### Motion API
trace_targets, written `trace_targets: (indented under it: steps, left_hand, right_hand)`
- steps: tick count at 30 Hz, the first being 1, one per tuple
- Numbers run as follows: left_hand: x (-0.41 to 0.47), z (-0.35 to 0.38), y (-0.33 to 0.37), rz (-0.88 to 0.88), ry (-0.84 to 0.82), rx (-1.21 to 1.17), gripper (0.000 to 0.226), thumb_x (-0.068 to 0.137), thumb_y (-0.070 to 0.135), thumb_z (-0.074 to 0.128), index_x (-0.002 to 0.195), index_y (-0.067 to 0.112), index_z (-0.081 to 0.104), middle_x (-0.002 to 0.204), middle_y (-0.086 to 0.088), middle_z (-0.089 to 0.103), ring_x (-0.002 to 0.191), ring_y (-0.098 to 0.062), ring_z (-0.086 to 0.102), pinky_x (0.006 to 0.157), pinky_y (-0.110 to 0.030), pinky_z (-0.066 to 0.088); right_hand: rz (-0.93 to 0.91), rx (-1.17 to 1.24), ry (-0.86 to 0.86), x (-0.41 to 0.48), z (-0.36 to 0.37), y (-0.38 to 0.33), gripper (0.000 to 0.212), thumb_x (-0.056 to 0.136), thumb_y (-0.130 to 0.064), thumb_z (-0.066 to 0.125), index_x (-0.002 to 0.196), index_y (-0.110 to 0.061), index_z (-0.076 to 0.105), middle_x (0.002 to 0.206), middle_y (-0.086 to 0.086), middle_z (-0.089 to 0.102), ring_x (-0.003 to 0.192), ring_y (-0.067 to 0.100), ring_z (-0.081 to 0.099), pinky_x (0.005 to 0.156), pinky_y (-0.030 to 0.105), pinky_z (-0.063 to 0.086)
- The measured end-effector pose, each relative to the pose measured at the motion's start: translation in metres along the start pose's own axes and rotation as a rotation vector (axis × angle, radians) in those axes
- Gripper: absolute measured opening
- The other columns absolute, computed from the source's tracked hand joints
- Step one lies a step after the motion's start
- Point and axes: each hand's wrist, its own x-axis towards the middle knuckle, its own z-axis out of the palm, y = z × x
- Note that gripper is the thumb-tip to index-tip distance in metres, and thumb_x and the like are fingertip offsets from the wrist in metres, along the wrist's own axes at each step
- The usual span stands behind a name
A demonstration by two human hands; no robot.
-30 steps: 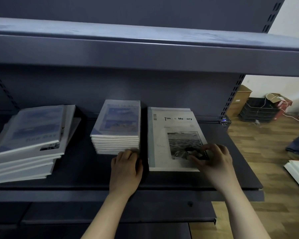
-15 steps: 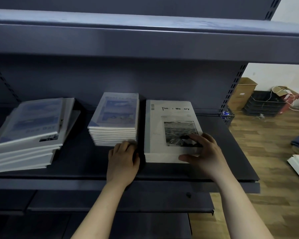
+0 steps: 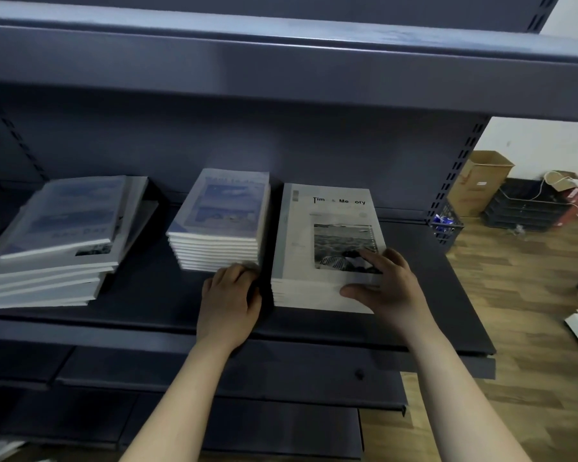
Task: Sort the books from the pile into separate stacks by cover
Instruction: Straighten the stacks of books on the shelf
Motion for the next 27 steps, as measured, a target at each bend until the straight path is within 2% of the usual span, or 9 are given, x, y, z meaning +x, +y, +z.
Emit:
trace_targets:
  steps: [7, 13, 17, 20, 22, 24, 25, 27]
  left_hand:
    - [0.0, -0.003, 0.002, -0.012, 0.0, -0.013, 0.044, 0.084, 0.034, 0.034, 0.114, 0.02, 0.064, 0.118, 0.005, 0.056, 0.107, -0.02, 0.049, 0.086, -0.033, 0.034]
    - [0.0, -0.004, 0.003, -0.013, -0.003, -0.017, 0.042, 0.084, 0.032, 0.038, 0.114, 0.019, 0.064, 0.118, 0.004, 0.056, 0.107, -0.02, 0.049, 0.087, -0.033, 0.034]
    - [-0.001, -0.004, 0.003, -0.003, 0.009, -0.01, 0.049, 0.083, 0.036, 0.03, 0.112, 0.018, 0.065, 0.115, 0.002, 0.057, 0.104, -0.021, 0.05, 0.086, -0.034, 0.036]
    - [-0.002, -0.004, 0.003, 0.025, -0.008, 0.005, 0.055, 0.082, 0.039, 0.024, 0.111, 0.018, 0.065, 0.115, 0.003, 0.057, 0.104, -0.021, 0.051, 0.085, -0.034, 0.038]
    - [-0.002, -0.006, 0.002, 0.042, -0.007, -0.003, 0.048, 0.086, 0.037, 0.029, 0.11, 0.018, 0.066, 0.114, 0.002, 0.058, 0.103, -0.021, 0.052, 0.085, -0.034, 0.04]
    - [-0.005, -0.009, 0.0, 0.07, 0.029, -0.031, 0.031, 0.09, 0.028, 0.045, 0.11, 0.017, 0.065, 0.112, 0.0, 0.06, 0.099, -0.022, 0.055, 0.081, -0.035, 0.042]
    - [-0.006, -0.012, -0.002, 0.088, 0.051, -0.052, 0.025, 0.09, 0.024, 0.051, 0.11, 0.017, 0.064, 0.11, 0.0, 0.061, 0.097, -0.022, 0.057, 0.077, -0.033, 0.042]
    - [-0.009, -0.021, -0.008, 0.109, 0.084, -0.096, 0.023, 0.09, 0.021, 0.053, 0.111, 0.019, 0.064, 0.107, 0.001, 0.062, 0.092, -0.021, 0.059, 0.07, -0.03, 0.042]
  right_hand:
    - [-0.036, -0.014, 0.017, -0.001, -0.001, -0.001, 0.065, 0.064, -0.036, 0.082, 0.124, -0.026, 0.06, 0.119, -0.005, 0.048, 0.117, 0.017, 0.049, 0.086, 0.03, 0.041]
    - [-0.027, -0.052, 0.001, -0.002, -0.005, -0.004, 0.062, 0.066, -0.037, 0.081, 0.124, -0.028, 0.061, 0.114, -0.009, 0.042, 0.117, 0.015, 0.046, 0.083, 0.025, 0.035]
    - [-0.008, -0.064, -0.028, -0.004, -0.005, -0.006, 0.064, 0.069, -0.036, 0.08, 0.127, -0.027, 0.057, 0.12, -0.01, 0.036, 0.126, 0.017, 0.038, 0.091, 0.022, 0.03]
    - [-0.025, -0.11, -0.019, -0.003, -0.004, -0.008, 0.062, 0.069, -0.039, 0.079, 0.126, -0.024, 0.058, 0.12, -0.006, 0.039, 0.126, 0.024, 0.039, 0.097, 0.028, 0.032]
    - [-0.054, -0.195, -0.009, -0.003, -0.002, -0.01, 0.059, 0.071, -0.042, 0.076, 0.124, -0.023, 0.059, 0.126, 0.002, 0.043, 0.131, 0.029, 0.032, 0.106, 0.038, 0.029]
    - [-0.041, -0.239, -0.008, -0.006, 0.002, -0.017, 0.056, 0.076, -0.039, 0.073, 0.127, -0.022, 0.057, 0.138, 0.006, 0.041, 0.139, 0.031, 0.022, 0.112, 0.042, 0.023]
    - [-0.047, -0.242, -0.005, -0.009, 0.005, -0.021, 0.055, 0.078, -0.036, 0.072, 0.128, -0.02, 0.056, 0.14, 0.004, 0.041, 0.14, 0.029, 0.023, 0.111, 0.038, 0.024]
    - [-0.105, -0.216, 0.028, -0.013, 0.012, -0.035, 0.047, 0.081, -0.03, 0.07, 0.124, -0.018, 0.06, 0.133, 0.0, 0.05, 0.129, 0.017, 0.041, 0.099, 0.023, 0.032]
